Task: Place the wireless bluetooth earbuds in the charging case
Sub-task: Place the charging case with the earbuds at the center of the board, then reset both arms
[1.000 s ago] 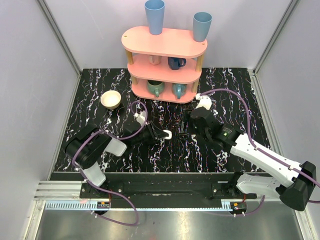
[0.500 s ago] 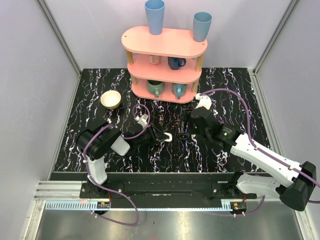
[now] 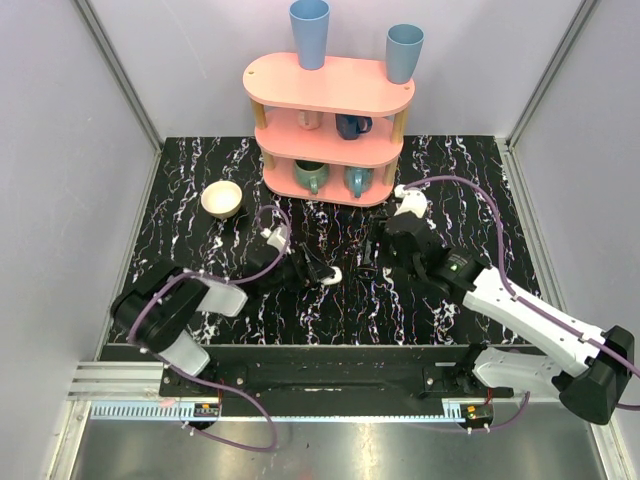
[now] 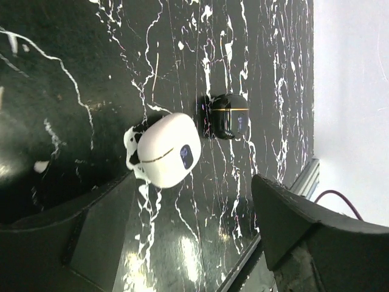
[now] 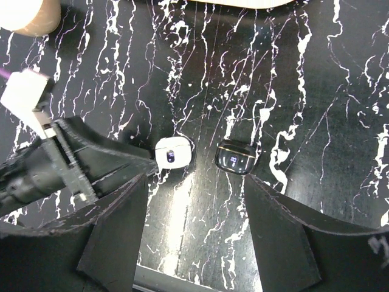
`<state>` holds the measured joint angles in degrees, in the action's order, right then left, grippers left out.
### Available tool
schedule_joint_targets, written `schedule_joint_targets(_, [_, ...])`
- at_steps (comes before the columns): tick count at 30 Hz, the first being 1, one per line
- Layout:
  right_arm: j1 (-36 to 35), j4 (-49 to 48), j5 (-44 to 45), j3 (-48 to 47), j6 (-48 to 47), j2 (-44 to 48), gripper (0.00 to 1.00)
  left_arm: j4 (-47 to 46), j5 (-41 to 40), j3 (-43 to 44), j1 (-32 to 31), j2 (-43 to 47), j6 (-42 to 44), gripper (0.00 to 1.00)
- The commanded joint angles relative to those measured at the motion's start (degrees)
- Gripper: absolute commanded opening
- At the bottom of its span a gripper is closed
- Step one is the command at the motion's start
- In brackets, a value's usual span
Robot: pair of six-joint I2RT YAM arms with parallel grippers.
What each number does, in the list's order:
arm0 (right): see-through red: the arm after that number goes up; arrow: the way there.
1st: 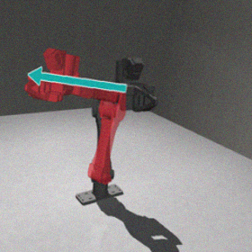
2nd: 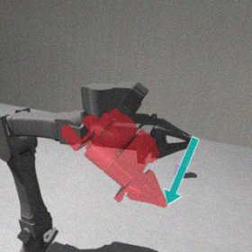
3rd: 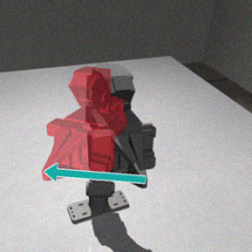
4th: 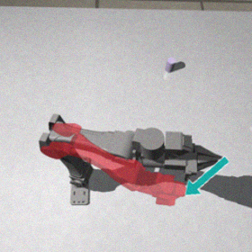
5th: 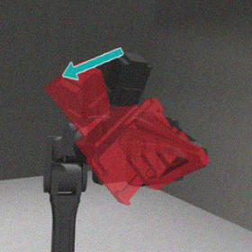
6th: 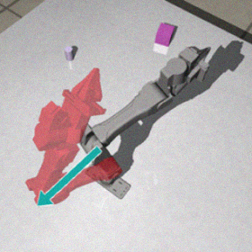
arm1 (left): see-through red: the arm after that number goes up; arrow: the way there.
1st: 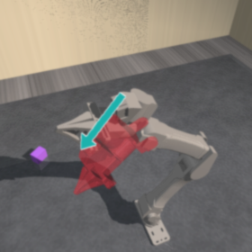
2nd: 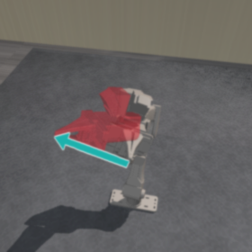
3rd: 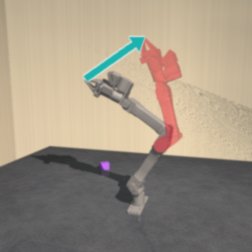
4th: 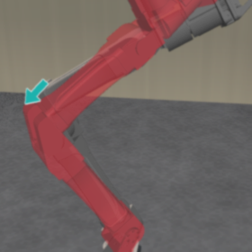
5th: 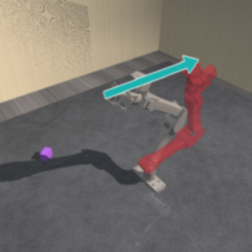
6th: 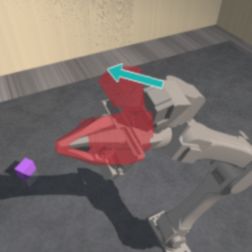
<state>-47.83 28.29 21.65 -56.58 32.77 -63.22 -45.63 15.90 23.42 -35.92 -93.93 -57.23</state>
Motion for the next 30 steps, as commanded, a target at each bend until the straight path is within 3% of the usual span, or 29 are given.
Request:
schedule_joint_targets(1, [1.95, -0.43, 2.08, -1.08, -2.19, 1.26, 0.72, 15.95, -7.45, -1.62, 0.59, 11.55, 8.96, 0.84])
schedule_joint_targets(3, [3.09, -0.26, 2.61, -0.99, -2.71, 1.08, 0.73, 22.74, -11.75, -0.75, 0.59, 19.46, 12.13, 0.97])
schedule_joint_targets(4, [4.84, -0.26, 2.43, -0.9, -2.89, 1.0, 0.73, 28.95, -12.9, 0.56, 0.5, 22.27, 15.19, 0.99])
schedule_joint_targets(7, [9.76, 0.44, -0.37, -0.82, -3.51, 0.03, 0.81, 37.07, -15.72, 3.2, 0.59, 32.29, 24.14, 0.99])
schedule_joint_targets(10, [19.6, 0.53, -8.97, -0.55, -4.73, -1.64, 0.86, 43.51, -20.36, 6.27, 0.68, 42.13, 30.66, 0.99])
schedule_joint_targets(11, [22.75, 0.01, -9.69, -0.03, -5.35, -1.9, 0.95, 44.21, -21.6, 6.72, 0.68, 43.64, 31.65, 0.99])
schedule_joint_targets(13, [25.85, -0.69, -10.83, 0.59, -6.31, -2.69, 1.0, 44.83, -30.16, 7.86, 0.76, 46.72, 29.22, 0.99])
schedule_joint_targets(21, [42.89, -4.12, -14.71, 3.49, -6.67, -4.36, 1.0, 55.55, -36.9, 17.97, 0.77, 47.7, 31.12, 0.99])
schedule_joint_targets(30, [43.35, -5.35, -9.27, 4.72, -10.53, -3.05, 1.0, 57.32, -40.25, 20.61, 0.77, 48.93, 35.07, 0.99])
